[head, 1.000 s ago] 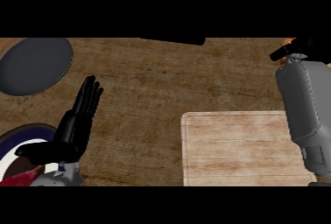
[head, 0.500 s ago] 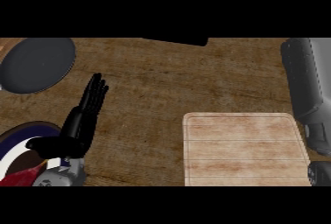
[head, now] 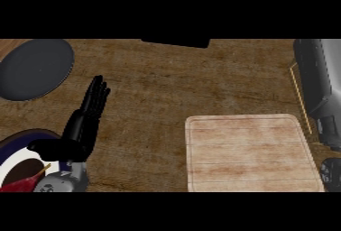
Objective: Pick the croissant from the cutting board and place it in the basket
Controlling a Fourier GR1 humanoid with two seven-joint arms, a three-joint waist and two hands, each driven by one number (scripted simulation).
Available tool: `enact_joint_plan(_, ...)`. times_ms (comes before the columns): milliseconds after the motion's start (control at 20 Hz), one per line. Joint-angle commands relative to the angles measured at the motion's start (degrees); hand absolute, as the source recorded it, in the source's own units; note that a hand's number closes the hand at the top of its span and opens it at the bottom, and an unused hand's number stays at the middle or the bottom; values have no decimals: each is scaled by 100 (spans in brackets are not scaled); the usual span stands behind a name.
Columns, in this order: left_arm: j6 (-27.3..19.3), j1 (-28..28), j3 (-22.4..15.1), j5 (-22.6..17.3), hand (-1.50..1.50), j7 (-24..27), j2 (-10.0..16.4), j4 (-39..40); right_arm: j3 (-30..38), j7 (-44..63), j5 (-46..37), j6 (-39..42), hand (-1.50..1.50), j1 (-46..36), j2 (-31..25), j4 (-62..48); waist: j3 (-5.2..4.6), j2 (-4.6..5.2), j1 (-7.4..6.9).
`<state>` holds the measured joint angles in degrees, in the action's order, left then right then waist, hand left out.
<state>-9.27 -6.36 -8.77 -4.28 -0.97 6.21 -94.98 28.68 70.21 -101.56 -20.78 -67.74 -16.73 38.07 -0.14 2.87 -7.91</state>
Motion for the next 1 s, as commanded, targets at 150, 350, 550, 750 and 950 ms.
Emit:
enact_joint_plan(150, -27, -118, 188, -92, 0, -120, 28, 98, 484, 1498, -740, -197, 150, -174, 113, -299, 5, -70, 236)
enact_joint_plan(350, -156, 190, -23, 110, 0, -16, -76, -33, 752, 1498, -957, -416, 150, -80, 34, -314, 15, -112, 287)
enact_joint_plan(550, -134, 26, 198, -5, 0, -21, -29, 157, 1036, 1498, -1294, -543, 150, 11, 347, -195, 10, -124, 398)
enact_joint_plan(750, -31, 330, 347, -102, 0, 63, 133, -34, 1298, 1498, -1470, -581, 150, 335, 441, -153, 12, -184, 459)
enact_joint_plan(950, -102, 253, 293, -64, 0, -2, 20, 66, 1515, 1426, -1479, -648, 150, 377, 470, -343, 17, -182, 515)
